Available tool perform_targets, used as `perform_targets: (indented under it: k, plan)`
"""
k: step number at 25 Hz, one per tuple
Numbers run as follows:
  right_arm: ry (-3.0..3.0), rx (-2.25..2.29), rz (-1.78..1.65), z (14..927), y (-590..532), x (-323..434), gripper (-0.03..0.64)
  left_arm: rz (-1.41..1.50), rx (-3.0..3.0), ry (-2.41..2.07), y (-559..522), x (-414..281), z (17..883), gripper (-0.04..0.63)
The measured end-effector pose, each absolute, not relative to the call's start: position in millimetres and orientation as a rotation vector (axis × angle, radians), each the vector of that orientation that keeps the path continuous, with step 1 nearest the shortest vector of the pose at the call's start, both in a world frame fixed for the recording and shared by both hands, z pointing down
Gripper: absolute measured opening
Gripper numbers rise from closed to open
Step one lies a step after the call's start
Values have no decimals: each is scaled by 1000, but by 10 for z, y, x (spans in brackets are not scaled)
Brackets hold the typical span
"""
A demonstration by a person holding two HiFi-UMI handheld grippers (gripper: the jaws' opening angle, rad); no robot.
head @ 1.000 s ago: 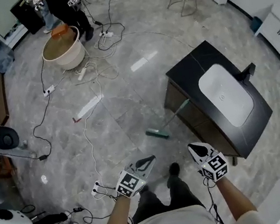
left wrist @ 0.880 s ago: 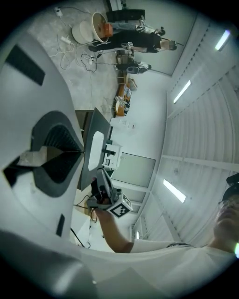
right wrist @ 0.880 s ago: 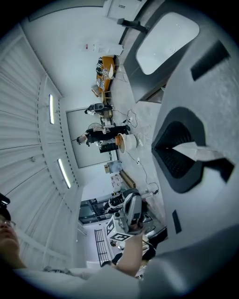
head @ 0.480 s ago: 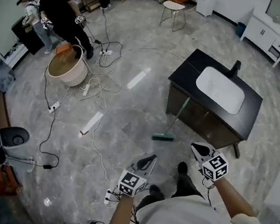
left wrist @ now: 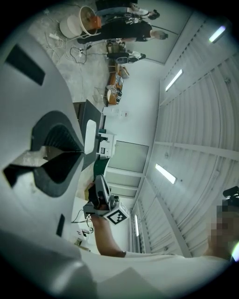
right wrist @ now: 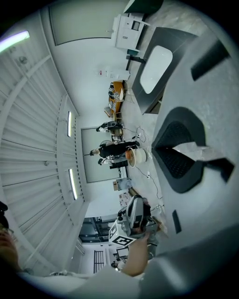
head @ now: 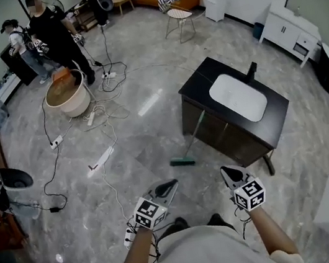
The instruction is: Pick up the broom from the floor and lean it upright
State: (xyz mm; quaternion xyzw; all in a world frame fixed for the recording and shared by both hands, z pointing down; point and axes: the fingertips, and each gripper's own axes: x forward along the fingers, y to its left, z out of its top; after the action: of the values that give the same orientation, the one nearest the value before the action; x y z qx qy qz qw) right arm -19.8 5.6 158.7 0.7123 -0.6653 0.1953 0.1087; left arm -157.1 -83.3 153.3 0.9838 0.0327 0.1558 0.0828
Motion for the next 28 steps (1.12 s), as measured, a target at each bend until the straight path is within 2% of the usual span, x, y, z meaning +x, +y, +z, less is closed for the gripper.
perform_targets:
  k: [13,28]
  plan:
    - [-2087,2062,482,944,1189,96,0,388,2931,-22,237,-1302,1071,11]
    - [-2123,2104,495,937,1411,141,0,375,2926,-60,451,-1282,1004,11]
